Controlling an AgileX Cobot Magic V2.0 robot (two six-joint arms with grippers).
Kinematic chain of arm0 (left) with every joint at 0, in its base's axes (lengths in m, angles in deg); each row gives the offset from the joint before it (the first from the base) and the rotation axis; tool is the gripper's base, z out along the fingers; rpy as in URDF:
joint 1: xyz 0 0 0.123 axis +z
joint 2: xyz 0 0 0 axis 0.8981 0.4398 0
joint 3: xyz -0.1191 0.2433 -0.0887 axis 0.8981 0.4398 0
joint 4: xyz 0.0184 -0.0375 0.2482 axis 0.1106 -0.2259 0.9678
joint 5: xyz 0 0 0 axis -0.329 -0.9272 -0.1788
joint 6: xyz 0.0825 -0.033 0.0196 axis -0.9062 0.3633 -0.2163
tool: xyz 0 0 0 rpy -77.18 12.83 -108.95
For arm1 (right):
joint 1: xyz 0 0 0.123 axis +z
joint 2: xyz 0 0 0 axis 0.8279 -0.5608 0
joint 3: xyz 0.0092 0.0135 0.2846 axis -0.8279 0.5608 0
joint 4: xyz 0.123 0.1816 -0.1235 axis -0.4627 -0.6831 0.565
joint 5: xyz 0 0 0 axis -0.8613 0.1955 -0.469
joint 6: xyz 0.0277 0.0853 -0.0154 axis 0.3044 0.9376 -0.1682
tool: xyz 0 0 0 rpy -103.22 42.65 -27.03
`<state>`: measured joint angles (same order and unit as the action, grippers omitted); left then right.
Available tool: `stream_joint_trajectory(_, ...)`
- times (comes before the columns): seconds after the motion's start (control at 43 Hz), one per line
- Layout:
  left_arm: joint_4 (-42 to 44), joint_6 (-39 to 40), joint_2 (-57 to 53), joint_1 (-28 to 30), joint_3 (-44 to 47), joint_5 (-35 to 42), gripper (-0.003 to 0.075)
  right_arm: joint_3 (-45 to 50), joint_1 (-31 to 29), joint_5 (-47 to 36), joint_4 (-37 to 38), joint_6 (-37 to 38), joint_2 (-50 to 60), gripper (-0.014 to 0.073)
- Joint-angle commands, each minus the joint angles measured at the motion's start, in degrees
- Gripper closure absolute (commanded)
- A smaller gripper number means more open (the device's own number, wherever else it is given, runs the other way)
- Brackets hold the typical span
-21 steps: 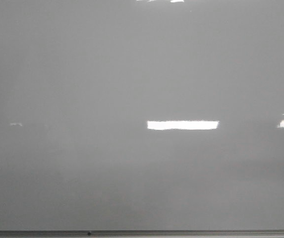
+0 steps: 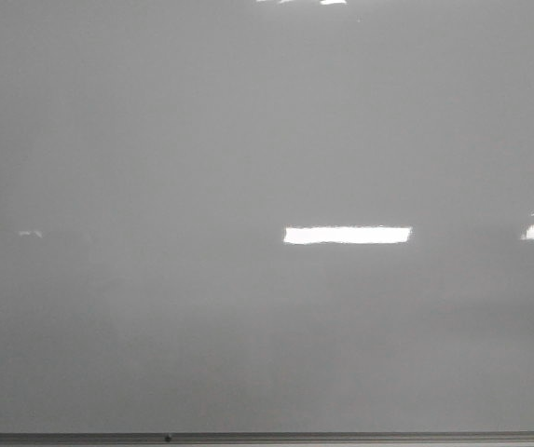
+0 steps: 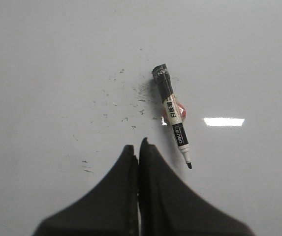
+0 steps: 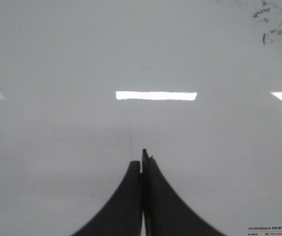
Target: Write number 8 on whiteboard
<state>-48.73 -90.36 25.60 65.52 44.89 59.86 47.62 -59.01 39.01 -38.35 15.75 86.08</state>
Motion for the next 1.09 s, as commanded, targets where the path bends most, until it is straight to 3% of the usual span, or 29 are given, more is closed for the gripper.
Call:
stream_joint_trajectory(0.0,0.0,0.0,-1.0,0.1,0.1,4.4,0.0739,-0.2,-0.4,-4.0,0.5,-0.1,1.0,0.061)
stream_joint_trajectory(0.745,0.0,0.0,-1.0,0.1,0.1,4.4,0.0739,-0.2,-0.4,-4.3,0.4,-0.1,1.0,0.061)
stream_joint_trajectory(0.978,0.6,0.3,-1.0,0.1,-1.0,16.1,0.0739,-2.6,-0.4,-6.7,-0.3,-0.1,1.0,0.061)
stream_joint_trajectory(1.071,0.7,0.4,-0.9,0.1,-5.9,14.8,0.0739,-7.9,-0.4,-2.3,-0.3,-0.1,1.0,0.061)
